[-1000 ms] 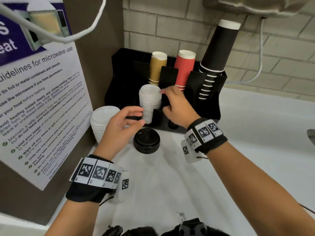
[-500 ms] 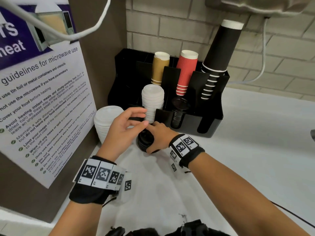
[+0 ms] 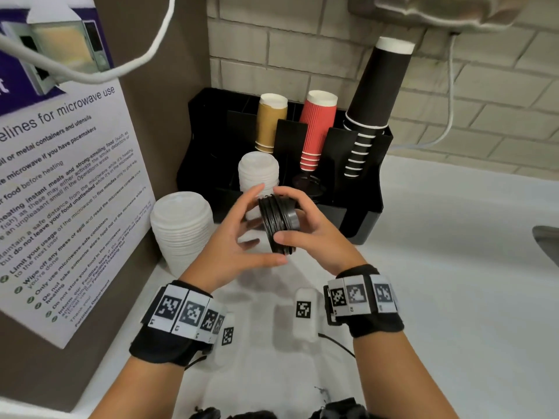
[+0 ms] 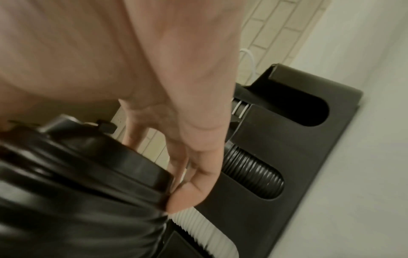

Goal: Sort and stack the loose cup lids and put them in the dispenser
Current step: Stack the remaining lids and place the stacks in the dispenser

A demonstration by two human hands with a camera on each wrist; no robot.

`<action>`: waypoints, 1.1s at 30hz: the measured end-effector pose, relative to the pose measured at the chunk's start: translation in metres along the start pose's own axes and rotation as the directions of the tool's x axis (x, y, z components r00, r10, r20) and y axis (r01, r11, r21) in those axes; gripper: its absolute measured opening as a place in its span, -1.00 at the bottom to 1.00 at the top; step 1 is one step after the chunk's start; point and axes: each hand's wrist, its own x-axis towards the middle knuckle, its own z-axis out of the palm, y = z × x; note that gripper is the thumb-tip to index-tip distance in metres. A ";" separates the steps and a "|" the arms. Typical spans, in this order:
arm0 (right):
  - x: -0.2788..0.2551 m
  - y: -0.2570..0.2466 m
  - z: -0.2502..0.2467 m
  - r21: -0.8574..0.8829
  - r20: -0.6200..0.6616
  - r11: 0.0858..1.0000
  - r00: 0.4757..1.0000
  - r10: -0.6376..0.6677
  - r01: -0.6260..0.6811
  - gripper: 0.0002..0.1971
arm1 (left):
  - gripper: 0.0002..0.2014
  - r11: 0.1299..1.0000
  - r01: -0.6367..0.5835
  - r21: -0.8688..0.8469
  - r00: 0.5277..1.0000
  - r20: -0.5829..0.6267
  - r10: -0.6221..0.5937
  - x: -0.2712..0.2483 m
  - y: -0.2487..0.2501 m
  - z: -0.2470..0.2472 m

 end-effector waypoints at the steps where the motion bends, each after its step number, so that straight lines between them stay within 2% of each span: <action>1: -0.003 0.000 0.000 0.019 -0.010 1.000 1.000 -0.010 0.010 -0.31 | 0.04 1.000 -0.009 -0.011 1.000 0.014 0.009 0.000 0.000 0.003; 5: -0.013 0.003 -0.004 0.051 -0.023 0.999 1.000 -0.005 0.006 -0.31 | -0.07 0.995 -0.076 -0.065 0.997 -0.002 0.076 0.002 0.000 0.012; 9: -0.019 0.001 -0.014 0.084 0.005 0.996 1.000 0.027 -0.027 -0.30 | -0.15 0.995 -0.078 -0.066 0.995 0.054 0.082 0.004 0.002 0.012; 13: -0.023 -0.005 -0.020 0.028 0.001 0.999 1.000 0.017 -0.017 -0.28 | -0.15 0.995 -0.073 -0.064 0.994 0.080 0.078 0.005 0.003 0.014; 23: -0.023 -0.015 -0.021 0.004 -0.043 0.999 0.998 -0.043 0.044 -0.28 | -0.16 0.989 -0.119 -0.082 0.993 -0.013 0.119 0.008 0.010 0.024; 27: -0.025 -0.017 -0.023 0.047 -0.055 0.998 0.997 -0.050 0.052 -0.29 | -0.09 0.992 -0.097 -0.082 0.994 0.040 0.100 0.008 0.012 0.023; 33: -0.025 -0.011 -0.028 0.117 0.001 0.992 0.999 -0.051 0.051 -0.28 | -0.03 0.992 -0.064 -0.110 0.995 0.073 0.072 0.008 0.013 0.021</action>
